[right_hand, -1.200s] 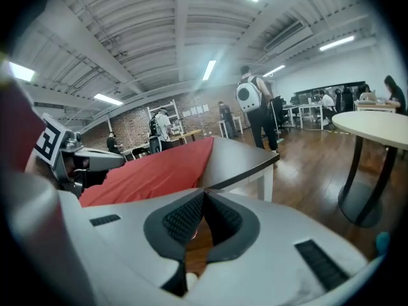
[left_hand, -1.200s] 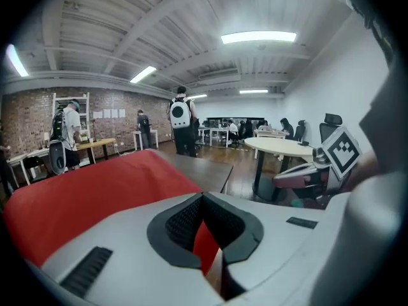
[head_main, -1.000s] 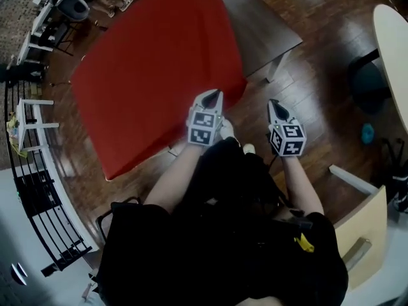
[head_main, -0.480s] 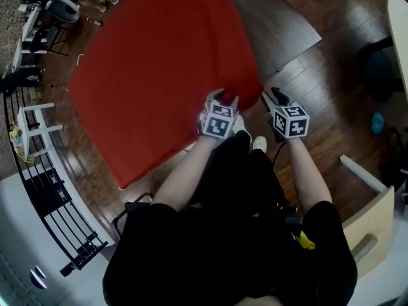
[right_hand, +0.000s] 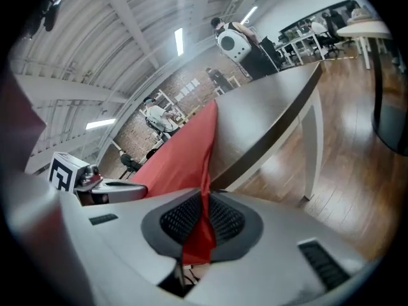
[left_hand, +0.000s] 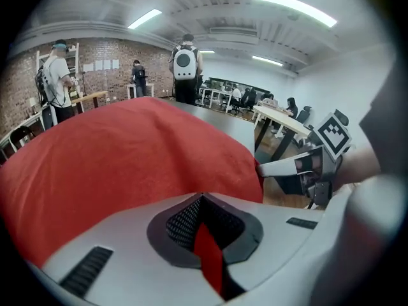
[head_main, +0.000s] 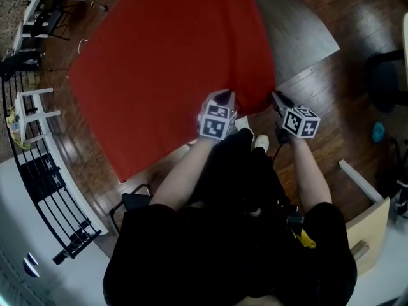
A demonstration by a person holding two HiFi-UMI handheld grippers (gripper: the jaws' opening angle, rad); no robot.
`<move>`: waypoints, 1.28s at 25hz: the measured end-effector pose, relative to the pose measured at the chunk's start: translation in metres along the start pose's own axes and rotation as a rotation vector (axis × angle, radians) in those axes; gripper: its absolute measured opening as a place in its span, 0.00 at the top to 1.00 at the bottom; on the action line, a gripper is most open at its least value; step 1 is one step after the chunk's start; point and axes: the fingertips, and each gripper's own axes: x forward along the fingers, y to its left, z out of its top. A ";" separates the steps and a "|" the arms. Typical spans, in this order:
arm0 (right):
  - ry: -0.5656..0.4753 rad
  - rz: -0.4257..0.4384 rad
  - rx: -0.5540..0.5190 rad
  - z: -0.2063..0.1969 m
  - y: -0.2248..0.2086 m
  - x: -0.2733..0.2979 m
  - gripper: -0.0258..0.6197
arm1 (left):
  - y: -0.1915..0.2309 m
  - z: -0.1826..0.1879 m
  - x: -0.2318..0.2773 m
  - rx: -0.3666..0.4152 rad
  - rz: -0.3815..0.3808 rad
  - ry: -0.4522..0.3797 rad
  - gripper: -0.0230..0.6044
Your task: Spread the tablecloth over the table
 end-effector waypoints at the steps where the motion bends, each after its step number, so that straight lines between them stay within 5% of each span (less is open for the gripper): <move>1: -0.004 0.001 -0.002 0.001 0.002 -0.002 0.91 | 0.001 -0.001 0.000 0.004 -0.001 0.004 0.97; 18: -0.181 -0.006 -0.119 0.092 0.051 -0.061 0.94 | 0.029 -0.033 0.007 -0.088 0.091 0.087 0.97; 22: -0.269 0.101 -0.436 0.116 0.151 -0.053 0.94 | 0.027 -0.035 0.011 -0.118 0.070 0.046 0.97; 26: -0.192 0.277 -0.771 0.104 0.250 -0.011 0.94 | 0.053 -0.033 -0.002 -0.274 0.089 -0.013 0.97; 32: 0.013 0.351 -0.918 0.065 0.260 0.064 0.94 | 0.107 -0.049 -0.049 -0.446 0.256 -0.085 0.97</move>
